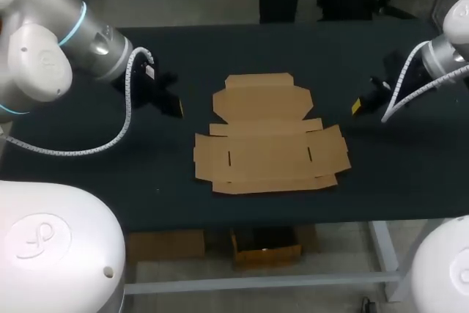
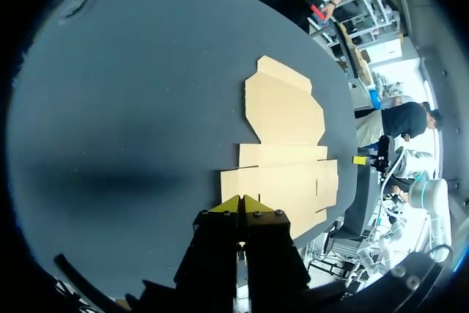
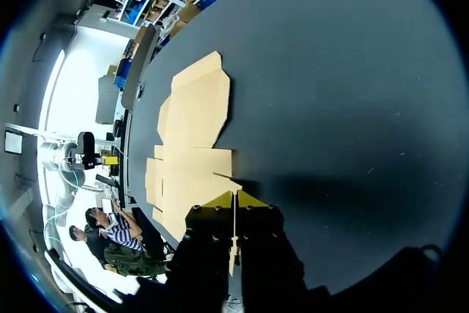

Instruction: Assemble the packaging by folding the flat box into shape, placing the metal phone stand inside, and closing the box properly

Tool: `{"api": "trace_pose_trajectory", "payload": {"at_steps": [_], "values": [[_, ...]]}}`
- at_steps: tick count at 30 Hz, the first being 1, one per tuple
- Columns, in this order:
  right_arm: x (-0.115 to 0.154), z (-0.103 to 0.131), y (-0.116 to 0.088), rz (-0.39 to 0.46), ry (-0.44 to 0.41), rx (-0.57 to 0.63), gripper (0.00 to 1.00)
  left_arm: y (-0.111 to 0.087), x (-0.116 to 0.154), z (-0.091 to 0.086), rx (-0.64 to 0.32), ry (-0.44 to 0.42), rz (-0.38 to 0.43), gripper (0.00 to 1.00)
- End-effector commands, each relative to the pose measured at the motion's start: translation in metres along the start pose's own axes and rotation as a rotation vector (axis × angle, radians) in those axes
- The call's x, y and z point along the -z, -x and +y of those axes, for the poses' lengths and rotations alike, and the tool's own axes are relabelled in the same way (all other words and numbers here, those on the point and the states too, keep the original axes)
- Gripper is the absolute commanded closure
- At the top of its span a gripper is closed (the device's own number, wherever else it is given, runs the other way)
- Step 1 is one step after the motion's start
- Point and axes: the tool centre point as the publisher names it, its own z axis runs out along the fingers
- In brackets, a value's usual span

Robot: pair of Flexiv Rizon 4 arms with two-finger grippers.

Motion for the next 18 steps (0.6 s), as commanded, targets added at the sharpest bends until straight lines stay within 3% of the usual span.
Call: {"api": "trace_pose_trajectory", "payload": {"at_steps": [1, 18], "values": [[0.000, 0.001, 0.000, 0.011, -0.003, 0.016, 1.00, -0.002, -0.001, -0.001, -0.014, 0.002, 0.009, 1.00], [-0.029, 0.014, 0.005, 0.021, -0.049, 0.057, 1.00, -0.009, -0.039, 0.006, -0.154, -0.019, -0.016, 1.00]]}}
